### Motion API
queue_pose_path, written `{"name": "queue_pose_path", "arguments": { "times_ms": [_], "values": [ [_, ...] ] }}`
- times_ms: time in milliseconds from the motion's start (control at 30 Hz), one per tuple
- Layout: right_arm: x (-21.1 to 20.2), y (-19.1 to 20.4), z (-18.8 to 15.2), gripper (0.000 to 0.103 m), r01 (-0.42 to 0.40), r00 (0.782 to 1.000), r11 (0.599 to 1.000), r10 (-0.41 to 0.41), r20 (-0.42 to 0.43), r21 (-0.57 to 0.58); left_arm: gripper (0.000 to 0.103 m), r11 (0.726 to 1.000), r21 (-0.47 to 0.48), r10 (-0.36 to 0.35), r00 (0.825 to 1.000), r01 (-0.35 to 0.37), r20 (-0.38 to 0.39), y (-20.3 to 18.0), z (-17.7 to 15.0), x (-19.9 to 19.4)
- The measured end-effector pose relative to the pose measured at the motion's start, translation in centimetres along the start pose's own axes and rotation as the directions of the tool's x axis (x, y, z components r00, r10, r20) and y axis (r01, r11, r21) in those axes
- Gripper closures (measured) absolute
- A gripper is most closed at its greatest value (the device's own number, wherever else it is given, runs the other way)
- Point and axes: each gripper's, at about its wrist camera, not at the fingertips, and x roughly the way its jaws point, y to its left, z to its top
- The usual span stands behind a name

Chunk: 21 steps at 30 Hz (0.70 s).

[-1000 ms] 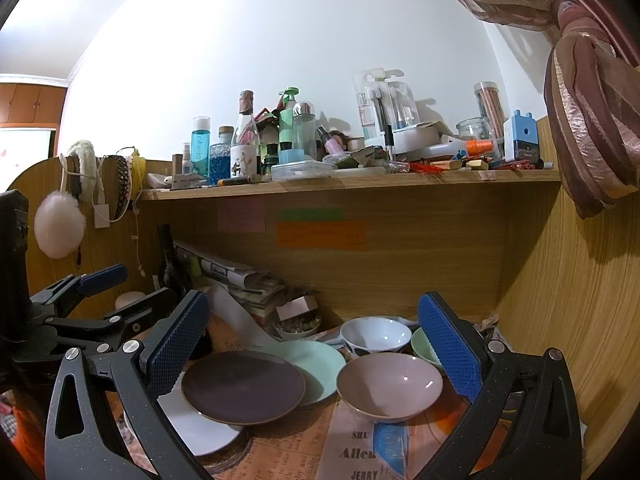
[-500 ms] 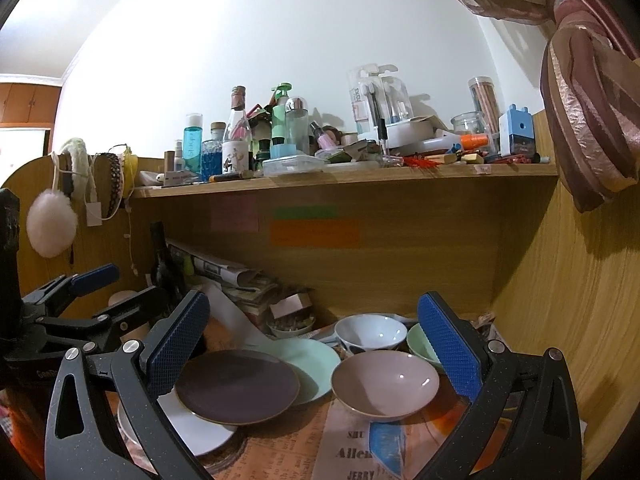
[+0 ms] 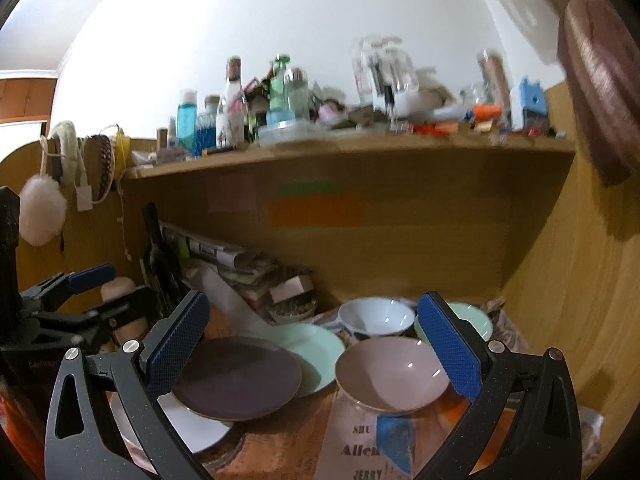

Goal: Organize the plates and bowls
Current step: 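Move both tools down to the rim of the dark brown plate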

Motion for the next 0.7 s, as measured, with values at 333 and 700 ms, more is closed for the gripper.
{"name": "queue_pose_path", "arguments": {
  "times_ms": [333, 700],
  "values": [
    [5.6, -1.0, -3.0, 0.0, -0.069, 0.981, 0.996, 0.077, -0.177, 0.05, 0.0, 0.998, -0.014, 0.063, 0.986, -0.067, -0.156, 5.2, -2.6, 4.1],
    [10.7, -0.1, -5.8, 0.023, -0.078, 0.937, 0.996, 0.091, -0.339, 0.053, 0.019, 0.997, 0.002, 0.079, 0.941, -0.083, -0.329, 9.1, -5.7, 9.1]
  ]
}}
